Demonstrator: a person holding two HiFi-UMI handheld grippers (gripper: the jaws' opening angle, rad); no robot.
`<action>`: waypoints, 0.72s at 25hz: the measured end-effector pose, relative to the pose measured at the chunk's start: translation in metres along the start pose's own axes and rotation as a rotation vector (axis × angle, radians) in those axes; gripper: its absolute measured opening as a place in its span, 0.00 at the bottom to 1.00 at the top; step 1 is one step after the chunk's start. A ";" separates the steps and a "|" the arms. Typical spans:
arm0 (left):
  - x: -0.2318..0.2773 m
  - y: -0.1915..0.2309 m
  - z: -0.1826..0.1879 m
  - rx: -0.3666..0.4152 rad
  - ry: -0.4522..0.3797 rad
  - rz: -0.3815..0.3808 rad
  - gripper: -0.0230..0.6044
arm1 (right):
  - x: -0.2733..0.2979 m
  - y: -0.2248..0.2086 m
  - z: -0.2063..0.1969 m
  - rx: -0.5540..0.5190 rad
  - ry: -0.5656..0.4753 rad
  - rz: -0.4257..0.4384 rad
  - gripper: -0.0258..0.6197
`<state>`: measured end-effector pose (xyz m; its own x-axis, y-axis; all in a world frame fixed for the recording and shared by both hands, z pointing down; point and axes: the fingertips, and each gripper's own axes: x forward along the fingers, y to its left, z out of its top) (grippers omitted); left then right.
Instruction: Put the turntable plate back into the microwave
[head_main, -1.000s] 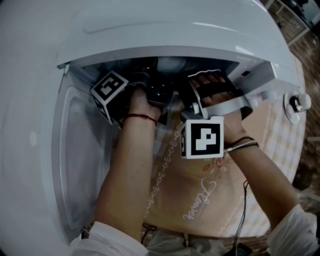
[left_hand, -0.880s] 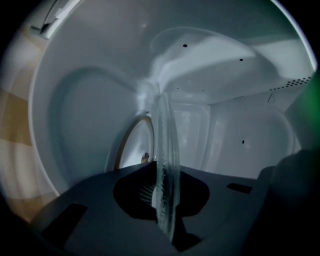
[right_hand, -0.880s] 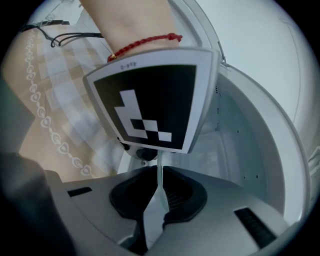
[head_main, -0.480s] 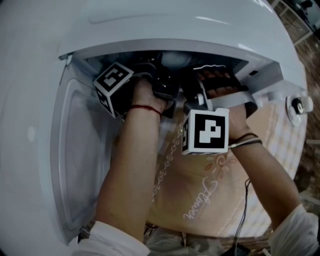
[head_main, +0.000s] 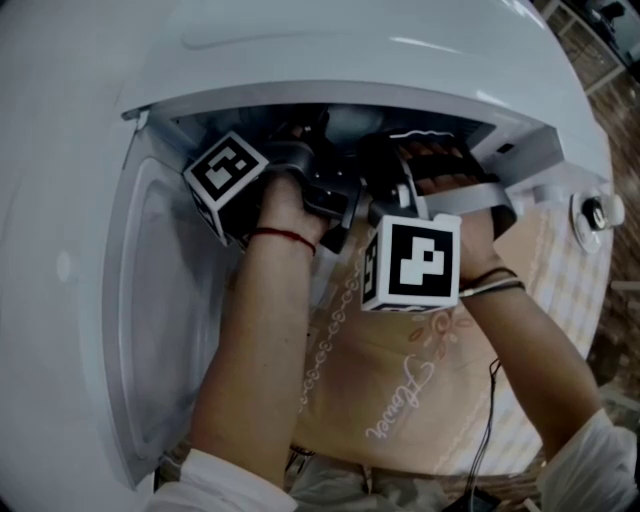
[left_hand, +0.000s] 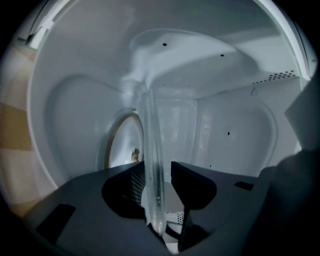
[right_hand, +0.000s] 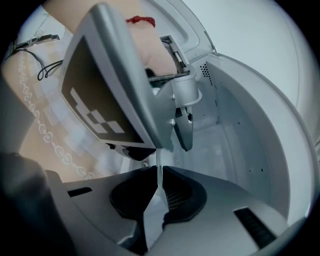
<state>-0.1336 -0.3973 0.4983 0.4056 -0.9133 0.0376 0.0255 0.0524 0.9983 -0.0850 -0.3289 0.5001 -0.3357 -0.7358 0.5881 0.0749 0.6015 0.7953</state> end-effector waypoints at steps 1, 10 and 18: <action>-0.002 0.000 -0.004 0.014 0.021 0.008 0.26 | 0.000 0.000 0.000 0.002 0.000 0.002 0.12; -0.055 0.013 -0.037 0.274 0.102 0.061 0.27 | 0.002 0.009 -0.002 0.009 0.002 0.015 0.12; -0.079 0.015 -0.041 0.388 0.134 0.088 0.28 | 0.004 0.018 -0.004 0.024 0.011 0.020 0.12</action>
<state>-0.1278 -0.3080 0.5088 0.5070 -0.8500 0.1431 -0.3499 -0.0512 0.9354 -0.0815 -0.3220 0.5174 -0.3238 -0.7269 0.6056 0.0590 0.6234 0.7797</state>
